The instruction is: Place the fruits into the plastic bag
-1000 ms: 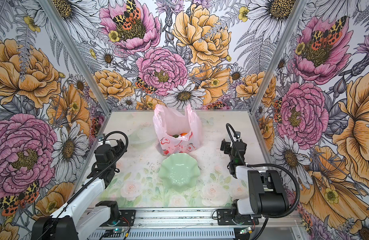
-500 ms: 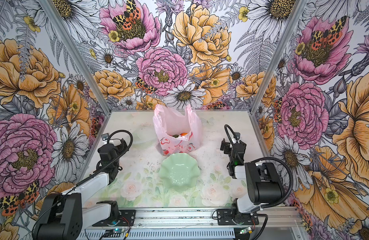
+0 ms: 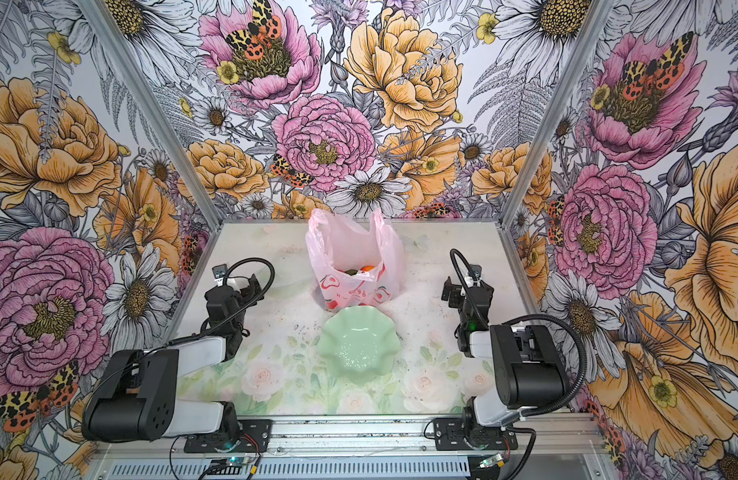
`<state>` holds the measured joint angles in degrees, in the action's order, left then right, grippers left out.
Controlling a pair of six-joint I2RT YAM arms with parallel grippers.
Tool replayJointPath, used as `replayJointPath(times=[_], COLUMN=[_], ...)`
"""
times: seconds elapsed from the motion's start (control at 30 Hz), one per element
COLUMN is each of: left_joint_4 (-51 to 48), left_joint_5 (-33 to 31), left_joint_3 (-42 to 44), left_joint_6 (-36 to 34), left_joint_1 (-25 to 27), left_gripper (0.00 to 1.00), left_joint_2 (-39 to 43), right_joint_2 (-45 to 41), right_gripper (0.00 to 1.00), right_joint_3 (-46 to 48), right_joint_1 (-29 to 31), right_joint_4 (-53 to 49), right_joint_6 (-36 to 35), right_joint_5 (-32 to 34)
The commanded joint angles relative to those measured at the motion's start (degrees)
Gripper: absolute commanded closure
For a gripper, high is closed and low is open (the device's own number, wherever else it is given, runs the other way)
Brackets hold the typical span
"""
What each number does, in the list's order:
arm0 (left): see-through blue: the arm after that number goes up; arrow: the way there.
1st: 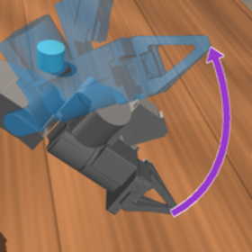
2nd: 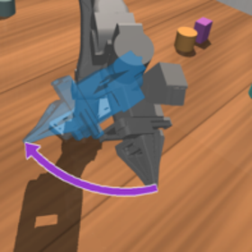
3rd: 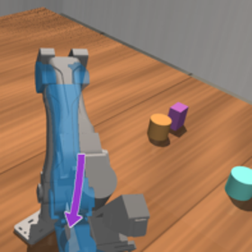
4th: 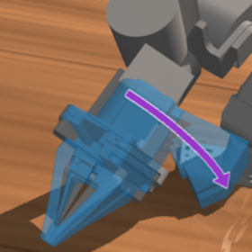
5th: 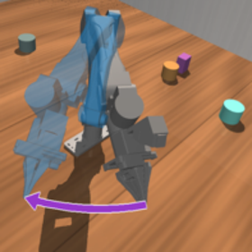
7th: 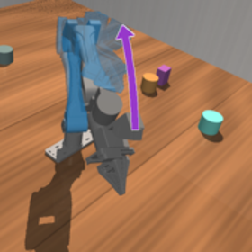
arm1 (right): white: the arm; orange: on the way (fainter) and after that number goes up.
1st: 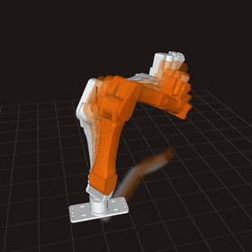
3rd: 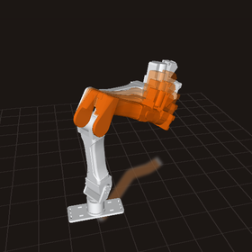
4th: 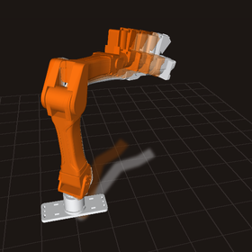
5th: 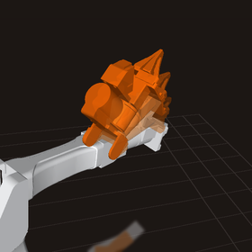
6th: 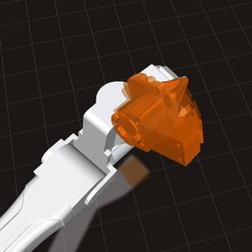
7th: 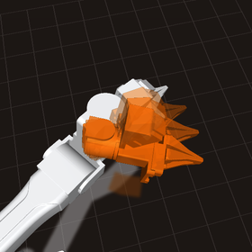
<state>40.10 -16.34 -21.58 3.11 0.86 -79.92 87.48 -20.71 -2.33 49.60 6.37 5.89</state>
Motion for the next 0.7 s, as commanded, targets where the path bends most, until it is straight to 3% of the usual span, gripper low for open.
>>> replayJointPath(times=[0.0,0.33,0.67], left_joint_4=[6.4,15.5,18.5], left_joint_5=[3.6,7.2,7.3], left_joint_3=[-0.4,2.7,2.5], left_joint_6=[-2.4,-3.3,-3.2], left_joint_1=[-0.4,-0.4,-0.4], left_gripper=[0.01,0.01,0.01], left_joint_2=[-1.9,-5.5,-8.9], right_joint_2=[0.4,0.3,0.3], right_gripper=[0.0,0.01,0.01], right_joint_3=[-0.8,-0.8,-0.8], right_joint_1=[-0.3,-0.3,-0.2], right_joint_4=[1.5,1.4,1.4], right_joint_6=[0.2,0.2,0.3], right_joint_5=[-0.6,-0.7,-0.6])
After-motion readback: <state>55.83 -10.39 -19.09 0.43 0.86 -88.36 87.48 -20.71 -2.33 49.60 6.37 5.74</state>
